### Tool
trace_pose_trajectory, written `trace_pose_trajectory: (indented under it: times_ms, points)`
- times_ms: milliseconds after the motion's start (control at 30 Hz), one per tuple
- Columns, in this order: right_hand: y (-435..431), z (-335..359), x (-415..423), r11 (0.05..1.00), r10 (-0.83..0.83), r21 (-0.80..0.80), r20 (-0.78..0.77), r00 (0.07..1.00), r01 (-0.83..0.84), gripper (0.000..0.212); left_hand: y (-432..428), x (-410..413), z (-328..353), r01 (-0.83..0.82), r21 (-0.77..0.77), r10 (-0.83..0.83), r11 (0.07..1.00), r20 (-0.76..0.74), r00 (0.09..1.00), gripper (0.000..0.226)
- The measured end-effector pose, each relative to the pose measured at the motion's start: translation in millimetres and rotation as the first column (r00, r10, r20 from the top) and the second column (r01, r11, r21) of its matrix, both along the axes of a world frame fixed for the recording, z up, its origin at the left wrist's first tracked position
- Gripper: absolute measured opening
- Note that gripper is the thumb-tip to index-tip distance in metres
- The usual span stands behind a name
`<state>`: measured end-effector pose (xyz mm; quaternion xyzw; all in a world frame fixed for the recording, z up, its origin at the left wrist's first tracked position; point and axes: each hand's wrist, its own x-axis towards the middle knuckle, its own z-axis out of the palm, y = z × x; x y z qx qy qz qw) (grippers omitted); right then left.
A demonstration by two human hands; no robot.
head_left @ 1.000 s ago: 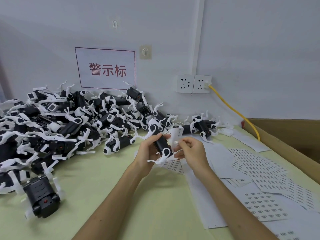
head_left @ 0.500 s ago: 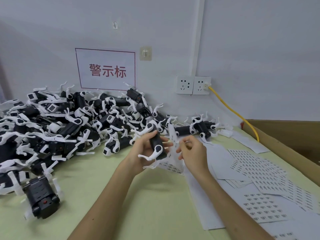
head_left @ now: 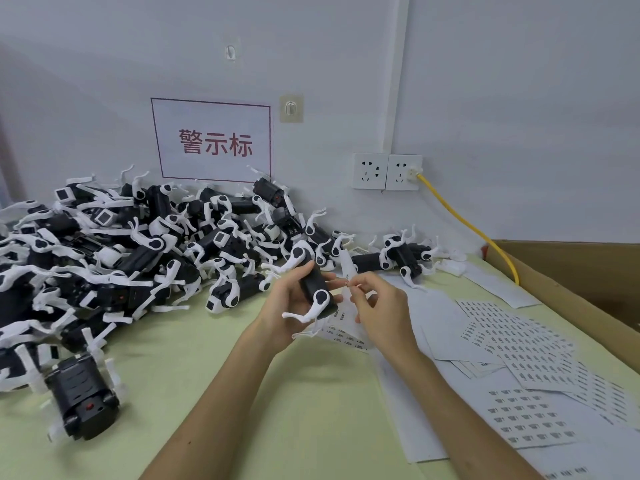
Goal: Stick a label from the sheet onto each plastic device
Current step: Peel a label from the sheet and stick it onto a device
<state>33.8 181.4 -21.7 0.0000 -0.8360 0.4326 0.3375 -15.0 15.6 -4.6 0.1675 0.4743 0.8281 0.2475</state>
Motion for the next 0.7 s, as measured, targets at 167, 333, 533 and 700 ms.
trace_pose_trajectory:
  times_ms: [167,333,533,700]
  points:
    - [2,-1,0,0.999,0.014,-0.035,-0.021,1.0,-0.015,0.03,0,-1,-1,0.0,0.017,0.0,1.0,0.017,1.0,0.045]
    - [-1,2,2,0.995,0.027,-0.097,-0.029,0.999,-0.029,0.035,0,-1,0,-0.017,0.06,0.015,0.998,0.039,0.999,0.049]
    - [2,7,3,0.951,0.038,-0.306,0.014,0.999,-0.031,0.02,1,4,3,-0.008,0.046,0.008,0.999,0.0,1.0,0.046]
    - [1,9,5,0.922,0.074,-0.383,0.022,0.997,-0.06,0.005,5,9,6,0.031,0.0,-0.031,1.0,-0.05,0.998,0.044]
